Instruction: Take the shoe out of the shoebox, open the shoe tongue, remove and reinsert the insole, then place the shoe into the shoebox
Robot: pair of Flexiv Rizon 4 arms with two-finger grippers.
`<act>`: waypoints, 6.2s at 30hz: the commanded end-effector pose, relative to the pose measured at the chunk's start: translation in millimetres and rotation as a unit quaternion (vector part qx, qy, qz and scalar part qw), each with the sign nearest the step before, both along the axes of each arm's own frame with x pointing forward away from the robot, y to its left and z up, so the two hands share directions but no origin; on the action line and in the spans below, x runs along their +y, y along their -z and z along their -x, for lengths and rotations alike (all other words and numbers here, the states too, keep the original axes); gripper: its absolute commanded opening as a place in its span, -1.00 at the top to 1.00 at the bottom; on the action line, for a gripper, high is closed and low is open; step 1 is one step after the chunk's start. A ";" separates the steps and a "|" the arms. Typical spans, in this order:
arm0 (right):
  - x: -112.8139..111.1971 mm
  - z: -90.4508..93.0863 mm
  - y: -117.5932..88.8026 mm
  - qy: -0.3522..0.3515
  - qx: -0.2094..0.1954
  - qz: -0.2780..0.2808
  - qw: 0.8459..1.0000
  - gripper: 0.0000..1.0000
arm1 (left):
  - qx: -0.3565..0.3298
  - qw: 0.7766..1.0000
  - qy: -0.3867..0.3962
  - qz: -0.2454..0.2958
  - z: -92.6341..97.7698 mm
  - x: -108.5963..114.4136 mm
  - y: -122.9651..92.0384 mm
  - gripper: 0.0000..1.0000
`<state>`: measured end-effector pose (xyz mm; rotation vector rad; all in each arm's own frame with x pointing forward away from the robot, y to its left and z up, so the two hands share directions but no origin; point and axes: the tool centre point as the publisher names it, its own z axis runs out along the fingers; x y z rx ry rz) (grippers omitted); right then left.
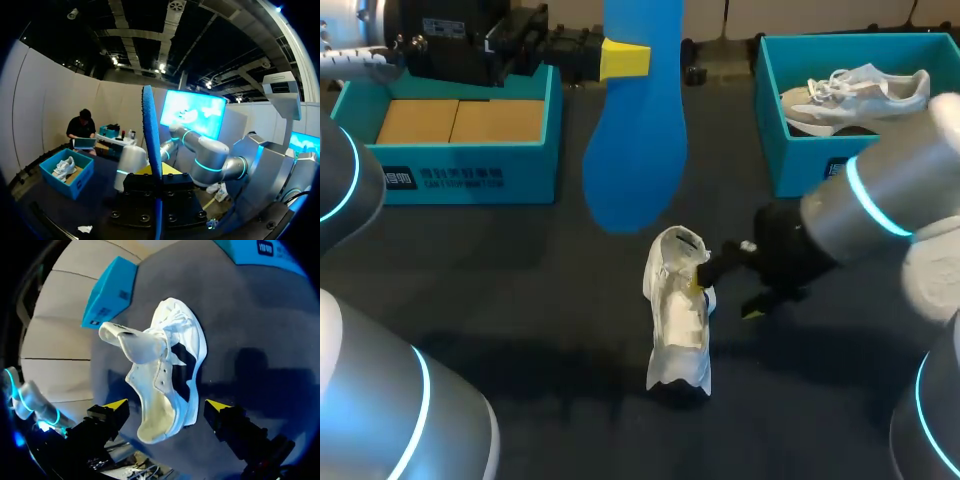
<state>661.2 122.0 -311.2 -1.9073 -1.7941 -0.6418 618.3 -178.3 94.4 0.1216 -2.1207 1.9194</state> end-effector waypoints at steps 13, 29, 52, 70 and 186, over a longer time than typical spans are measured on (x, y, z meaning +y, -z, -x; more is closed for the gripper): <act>-30.9 1.2 -14.8 0.001 -0.003 -0.099 0.995 -1.00 | 0.000 1.000 0.001 0.000 -1.1 -1.4 0.0 1.00; -30.0 -26.0 -83.6 -0.005 0.008 -0.233 0.972 -1.00 | 0.000 1.000 0.001 0.000 -1.1 -1.4 0.0 1.00; -21.9 -41.0 -114.3 -0.046 0.007 -0.310 0.949 -1.00 | 0.000 1.000 0.001 0.000 -1.1 -1.4 0.0 1.00; -16.3 -45.6 -134.9 -0.052 -0.002 -0.310 0.949 -1.00 | -0.132 0.991 0.011 0.017 -14.5 -2.3 14.2 1.00; 3.5 -64.9 -132.9 -0.073 -0.029 -0.312 0.947 -1.00 | -0.856 0.516 0.016 0.020 -84.0 -40.9 269.5 1.00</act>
